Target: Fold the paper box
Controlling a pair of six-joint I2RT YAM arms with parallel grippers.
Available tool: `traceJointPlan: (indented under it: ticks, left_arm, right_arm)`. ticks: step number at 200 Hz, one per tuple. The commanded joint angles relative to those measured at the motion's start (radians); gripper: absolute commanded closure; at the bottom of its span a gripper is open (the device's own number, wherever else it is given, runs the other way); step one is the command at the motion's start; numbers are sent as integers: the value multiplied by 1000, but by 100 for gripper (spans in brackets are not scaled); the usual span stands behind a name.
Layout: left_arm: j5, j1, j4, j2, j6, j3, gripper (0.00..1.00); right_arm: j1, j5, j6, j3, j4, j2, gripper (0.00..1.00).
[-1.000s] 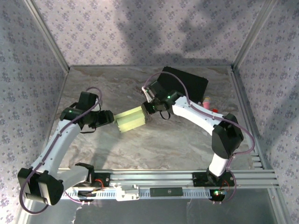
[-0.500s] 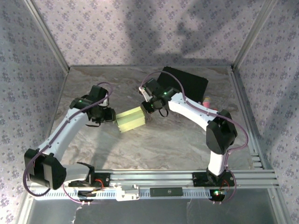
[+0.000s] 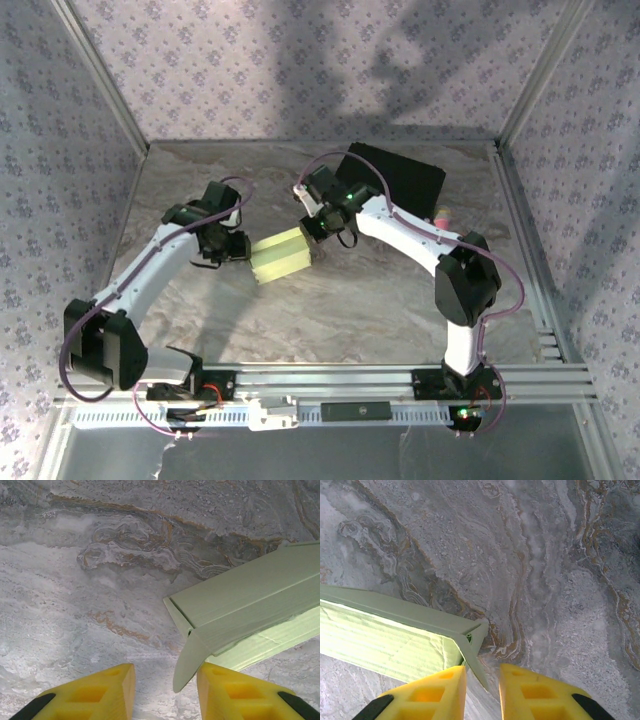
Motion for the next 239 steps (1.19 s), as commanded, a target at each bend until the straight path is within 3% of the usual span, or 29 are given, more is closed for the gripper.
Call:
traceJointPlan:
  ticks: [1,108,198,239]
  left_arm:
    - [-13,-7,7,18,26,38,64]
    - [-28,-29,8,42,48,63,77]
    - [-54,-49,-5,58,56,58,76]
    - [-46,-50,2,61,48,60,83]
  right_arm:
    - [-1,-18,-18,31,-24,17,76]
    - [3,-24,-36,62,-42,38,69]
    - [4,-33,-38,61,-45,40,76]
    - [6,-31,-38,66,-48,43,81]
